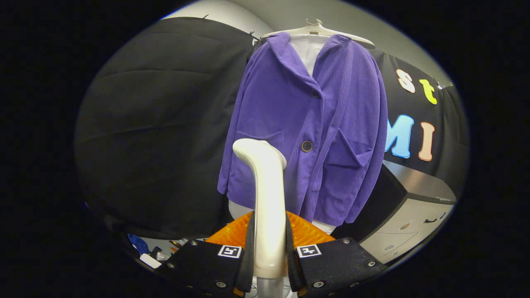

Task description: Iron the clothes twice with a garment steamer, once on the left side and once on the right side.

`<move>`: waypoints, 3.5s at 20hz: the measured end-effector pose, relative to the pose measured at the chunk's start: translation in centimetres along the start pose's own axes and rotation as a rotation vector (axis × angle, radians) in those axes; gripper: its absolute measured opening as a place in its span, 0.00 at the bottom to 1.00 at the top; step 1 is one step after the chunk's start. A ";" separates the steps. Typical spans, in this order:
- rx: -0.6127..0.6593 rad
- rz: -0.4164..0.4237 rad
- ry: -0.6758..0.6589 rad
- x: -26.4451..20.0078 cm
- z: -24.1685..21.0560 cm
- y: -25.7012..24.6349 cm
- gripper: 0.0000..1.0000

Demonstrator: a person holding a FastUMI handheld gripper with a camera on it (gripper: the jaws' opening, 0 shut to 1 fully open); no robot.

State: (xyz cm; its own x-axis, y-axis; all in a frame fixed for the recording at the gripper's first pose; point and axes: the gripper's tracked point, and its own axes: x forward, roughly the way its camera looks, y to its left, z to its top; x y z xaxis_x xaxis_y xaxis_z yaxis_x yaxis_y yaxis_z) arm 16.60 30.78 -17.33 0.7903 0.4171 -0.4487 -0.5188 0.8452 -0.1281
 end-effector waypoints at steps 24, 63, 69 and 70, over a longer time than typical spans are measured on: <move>0.104 0.013 0.155 -3.9 -10.2 1.6 0.34; 0.439 -0.411 -0.211 -36.7 -7.4 -26.2 0.34; 0.472 -0.445 -0.191 -38.5 -9.5 -27.1 0.34; 0.479 -0.451 -0.190 -38.9 -9.6 -27.3 0.34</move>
State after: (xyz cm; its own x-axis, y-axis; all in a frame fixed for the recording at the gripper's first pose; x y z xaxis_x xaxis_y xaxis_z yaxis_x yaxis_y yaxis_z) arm -3.10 -11.71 -4.88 0.9615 0.0043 -0.2747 0.0410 0.9864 0.1591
